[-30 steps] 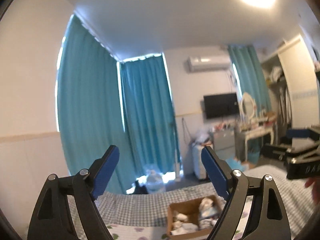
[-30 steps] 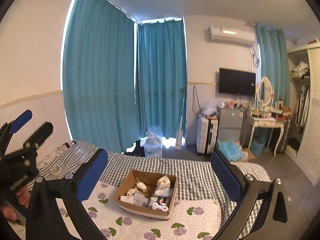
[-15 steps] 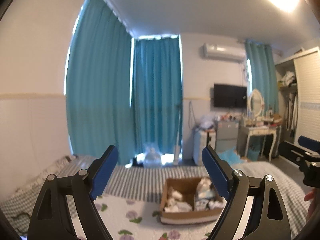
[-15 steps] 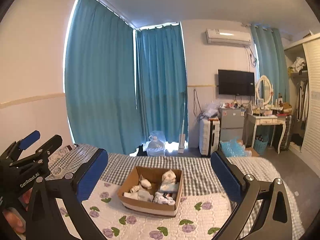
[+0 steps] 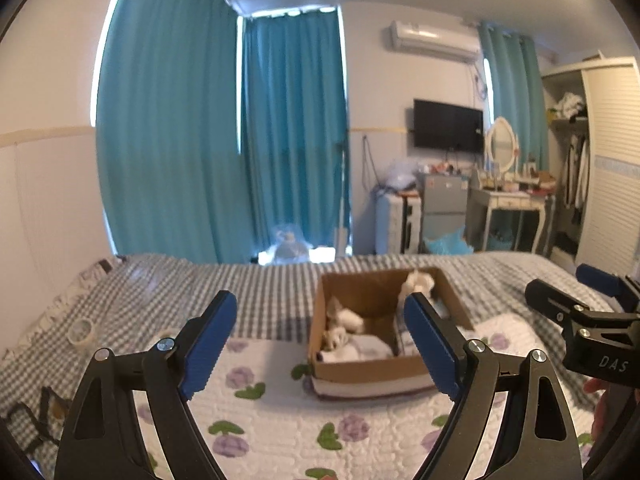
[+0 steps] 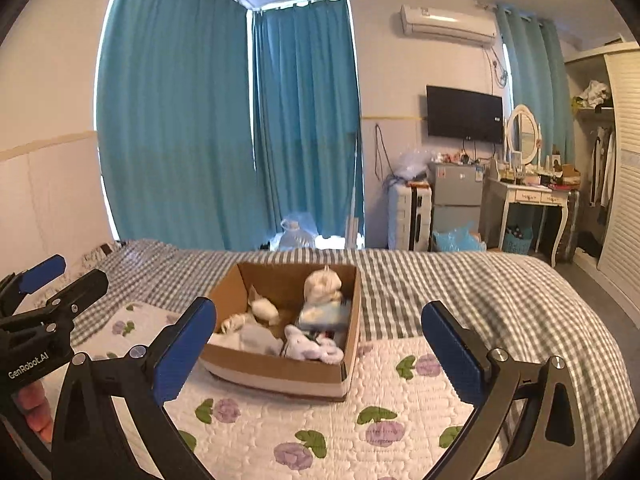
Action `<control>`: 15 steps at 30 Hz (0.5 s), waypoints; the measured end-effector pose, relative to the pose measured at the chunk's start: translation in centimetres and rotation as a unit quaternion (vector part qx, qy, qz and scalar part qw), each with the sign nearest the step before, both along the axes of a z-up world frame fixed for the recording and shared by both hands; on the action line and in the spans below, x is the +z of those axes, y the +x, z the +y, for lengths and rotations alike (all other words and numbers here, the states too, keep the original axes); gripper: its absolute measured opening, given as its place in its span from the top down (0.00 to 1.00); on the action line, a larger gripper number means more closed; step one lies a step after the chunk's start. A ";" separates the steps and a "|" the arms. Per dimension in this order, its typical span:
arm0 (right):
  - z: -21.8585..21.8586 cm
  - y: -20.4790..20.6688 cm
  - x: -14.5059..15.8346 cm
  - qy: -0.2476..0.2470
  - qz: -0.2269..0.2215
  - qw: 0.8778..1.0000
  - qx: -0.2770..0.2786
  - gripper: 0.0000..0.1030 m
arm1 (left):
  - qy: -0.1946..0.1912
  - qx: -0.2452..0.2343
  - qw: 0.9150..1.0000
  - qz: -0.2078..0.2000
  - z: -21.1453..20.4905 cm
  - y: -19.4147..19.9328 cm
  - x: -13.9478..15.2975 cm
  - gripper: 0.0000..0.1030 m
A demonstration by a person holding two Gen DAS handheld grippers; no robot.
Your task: Organize soft objects
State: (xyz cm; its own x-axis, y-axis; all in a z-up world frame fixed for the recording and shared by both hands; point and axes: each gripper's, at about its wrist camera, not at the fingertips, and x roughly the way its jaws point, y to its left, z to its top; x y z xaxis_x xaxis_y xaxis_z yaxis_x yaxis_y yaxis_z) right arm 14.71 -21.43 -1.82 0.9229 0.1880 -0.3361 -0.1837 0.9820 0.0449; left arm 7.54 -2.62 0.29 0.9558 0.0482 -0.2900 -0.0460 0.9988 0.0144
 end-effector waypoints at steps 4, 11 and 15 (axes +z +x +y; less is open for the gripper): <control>0.0 0.6 -0.8 -0.003 0.007 1.000 -0.004 0.00 | -0.006 -0.005 1.000 0.011 0.0 0.5 -0.6 0.16; -0.2 0.9 -1.3 -0.001 0.016 1.000 -0.007 0.00 | -0.017 -0.020 0.999 0.024 0.0 0.7 -1.2 0.16; -0.2 0.7 -1.2 -0.001 0.018 1.000 -0.007 0.00 | -0.014 -0.024 0.999 0.028 -0.3 0.6 -1.3 0.16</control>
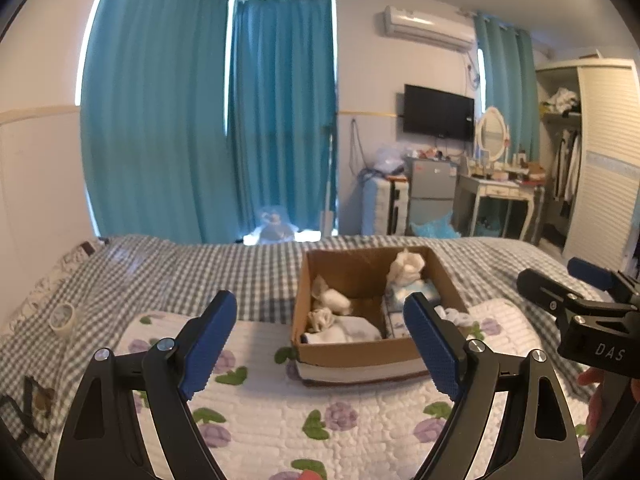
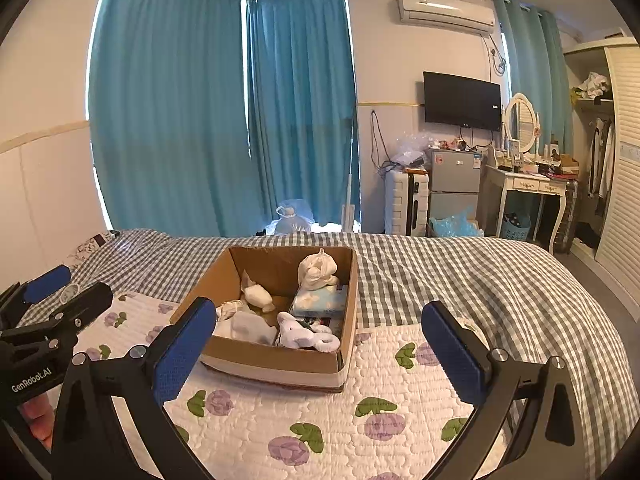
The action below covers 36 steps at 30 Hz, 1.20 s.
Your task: Organize soft objects
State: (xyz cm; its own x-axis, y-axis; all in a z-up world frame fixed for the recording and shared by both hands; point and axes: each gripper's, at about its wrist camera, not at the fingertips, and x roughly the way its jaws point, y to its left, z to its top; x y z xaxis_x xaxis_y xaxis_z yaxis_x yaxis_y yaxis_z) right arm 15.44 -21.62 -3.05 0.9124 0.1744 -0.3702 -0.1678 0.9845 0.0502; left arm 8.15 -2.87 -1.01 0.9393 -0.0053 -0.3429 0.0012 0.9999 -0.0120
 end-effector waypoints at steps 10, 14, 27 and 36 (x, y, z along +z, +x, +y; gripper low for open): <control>0.3 -0.2 -0.1 -0.001 0.001 1.000 0.004 0.00 | -0.004 -0.005 1.000 0.005 0.3 0.2 0.1 0.16; 0.5 -0.4 0.0 -0.005 0.000 1.000 0.002 0.00 | -0.008 -0.003 1.000 0.010 0.6 0.4 -0.1 0.16; 0.7 -0.4 -0.1 -0.010 0.000 1.000 -0.002 0.00 | 0.006 -0.005 1.000 0.008 0.5 0.4 -0.2 0.16; 0.7 -0.5 -0.1 -0.010 0.001 1.000 -0.001 0.00 | 0.013 -0.008 1.000 0.006 0.1 0.3 -0.1 0.16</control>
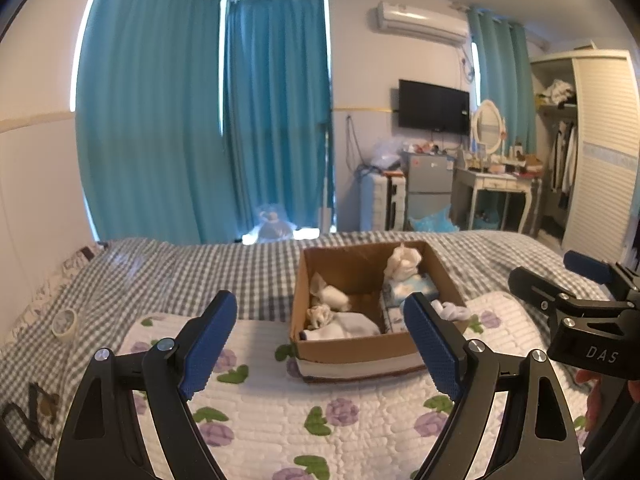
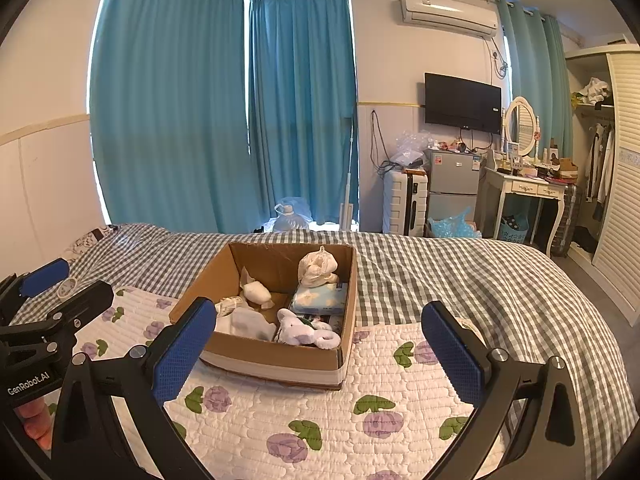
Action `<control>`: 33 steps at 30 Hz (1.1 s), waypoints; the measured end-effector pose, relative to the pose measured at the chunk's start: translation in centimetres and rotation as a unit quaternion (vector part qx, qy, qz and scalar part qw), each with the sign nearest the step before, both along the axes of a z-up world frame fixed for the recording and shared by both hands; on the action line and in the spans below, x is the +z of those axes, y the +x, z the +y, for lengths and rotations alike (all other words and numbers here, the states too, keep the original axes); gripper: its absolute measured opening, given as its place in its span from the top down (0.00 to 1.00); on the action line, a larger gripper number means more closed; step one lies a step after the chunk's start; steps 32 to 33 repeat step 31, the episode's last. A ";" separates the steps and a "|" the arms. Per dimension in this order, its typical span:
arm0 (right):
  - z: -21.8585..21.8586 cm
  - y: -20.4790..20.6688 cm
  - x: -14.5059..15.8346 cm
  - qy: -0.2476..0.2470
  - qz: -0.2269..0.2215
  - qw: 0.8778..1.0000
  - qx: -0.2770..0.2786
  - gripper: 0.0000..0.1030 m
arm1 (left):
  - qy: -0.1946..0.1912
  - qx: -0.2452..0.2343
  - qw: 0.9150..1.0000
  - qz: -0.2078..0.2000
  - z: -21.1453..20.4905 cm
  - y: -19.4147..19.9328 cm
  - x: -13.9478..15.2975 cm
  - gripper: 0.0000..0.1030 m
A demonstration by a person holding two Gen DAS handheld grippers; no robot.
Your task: Organize soft objects
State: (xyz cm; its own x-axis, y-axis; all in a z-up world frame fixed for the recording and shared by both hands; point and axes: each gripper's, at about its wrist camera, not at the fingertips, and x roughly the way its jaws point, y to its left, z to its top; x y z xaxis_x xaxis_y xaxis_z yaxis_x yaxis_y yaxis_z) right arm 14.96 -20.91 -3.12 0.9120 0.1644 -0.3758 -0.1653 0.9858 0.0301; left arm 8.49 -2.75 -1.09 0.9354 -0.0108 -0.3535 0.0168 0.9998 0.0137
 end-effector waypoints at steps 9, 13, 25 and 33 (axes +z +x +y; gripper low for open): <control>0.1 0.0 0.0 0.002 0.000 1.000 -0.003 0.00 | 0.002 0.001 1.000 0.000 0.1 0.1 0.0 0.16; 0.0 0.1 0.0 0.003 0.002 1.000 -0.003 0.00 | -0.001 0.001 1.000 -0.001 0.3 0.0 -0.1 0.16; 0.0 0.3 -0.1 0.004 0.004 1.000 -0.005 0.00 | 0.006 0.007 1.000 0.001 0.6 0.0 -0.2 0.16; 0.0 0.3 -0.1 0.004 0.006 1.000 -0.005 0.00 | 0.007 0.008 1.000 -0.001 0.6 0.0 -0.3 0.16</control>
